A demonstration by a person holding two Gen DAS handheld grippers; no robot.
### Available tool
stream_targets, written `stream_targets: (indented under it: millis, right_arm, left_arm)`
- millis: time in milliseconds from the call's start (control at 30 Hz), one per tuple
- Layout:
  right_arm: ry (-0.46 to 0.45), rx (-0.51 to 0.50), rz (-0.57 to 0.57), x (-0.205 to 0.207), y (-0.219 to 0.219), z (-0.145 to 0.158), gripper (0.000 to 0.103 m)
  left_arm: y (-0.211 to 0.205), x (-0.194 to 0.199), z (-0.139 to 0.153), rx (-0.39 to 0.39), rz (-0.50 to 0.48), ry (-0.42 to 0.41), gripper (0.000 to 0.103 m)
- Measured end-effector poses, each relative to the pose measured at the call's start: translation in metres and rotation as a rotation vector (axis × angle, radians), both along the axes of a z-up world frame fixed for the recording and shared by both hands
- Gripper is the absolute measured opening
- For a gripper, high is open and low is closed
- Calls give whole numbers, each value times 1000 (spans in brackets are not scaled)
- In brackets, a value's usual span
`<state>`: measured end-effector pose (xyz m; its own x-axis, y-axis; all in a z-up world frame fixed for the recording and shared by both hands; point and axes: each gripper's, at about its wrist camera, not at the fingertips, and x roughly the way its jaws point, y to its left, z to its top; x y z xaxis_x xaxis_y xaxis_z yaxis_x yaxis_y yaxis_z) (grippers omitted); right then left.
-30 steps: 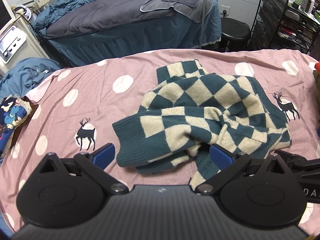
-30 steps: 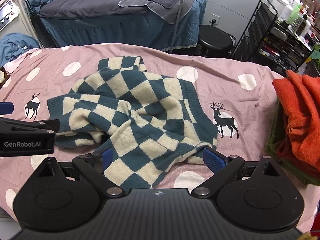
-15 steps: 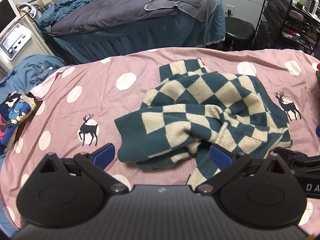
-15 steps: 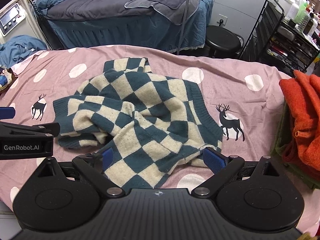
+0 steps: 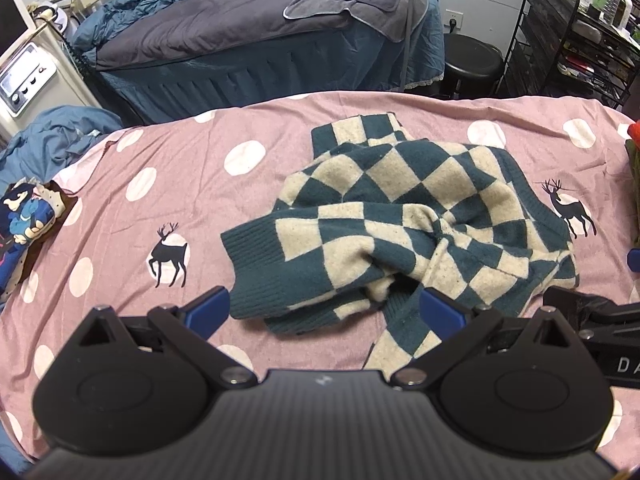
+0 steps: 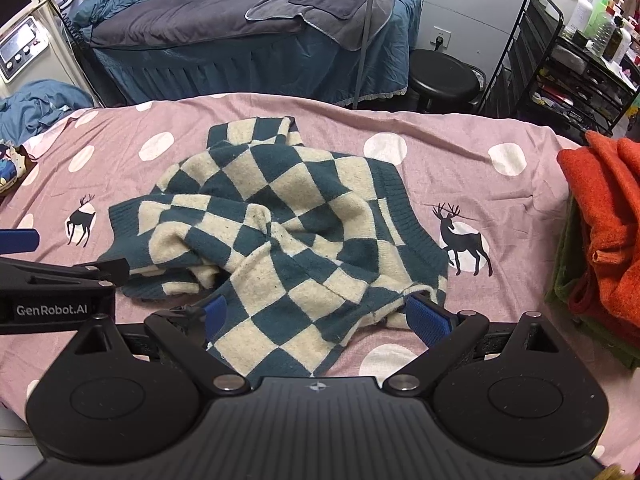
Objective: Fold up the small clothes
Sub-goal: 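Move both grippers toward the crumpled checkered sweater on the bed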
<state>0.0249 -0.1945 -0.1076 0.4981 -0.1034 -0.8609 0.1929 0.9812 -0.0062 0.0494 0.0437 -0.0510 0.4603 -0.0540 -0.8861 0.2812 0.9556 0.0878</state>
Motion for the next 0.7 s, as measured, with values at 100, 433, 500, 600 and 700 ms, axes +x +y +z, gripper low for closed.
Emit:
stream_targets:
  millis: [100,433,500,600,700]
  right_arm:
    - [-6,1,1,-1,0,1,103]
    - [-29,18,4,-4,2,2,103]
    - [-31,19,0,-3,1,2,103]
    - [-33,28,-4,-3,1,2,103]
    - [-33,33,-3,-3,0,0,103]
  left_arm:
    - [-1,-4,-1,25,-25,-32,103]
    - [2,-6,-5,3,-28,-4,103]
    - [3,-6,-5,-4,-22,-3,103]
    - [4,-6,-6,13,-21,-14,103]
    - [4,-7,-6,12,-26,-27,103]
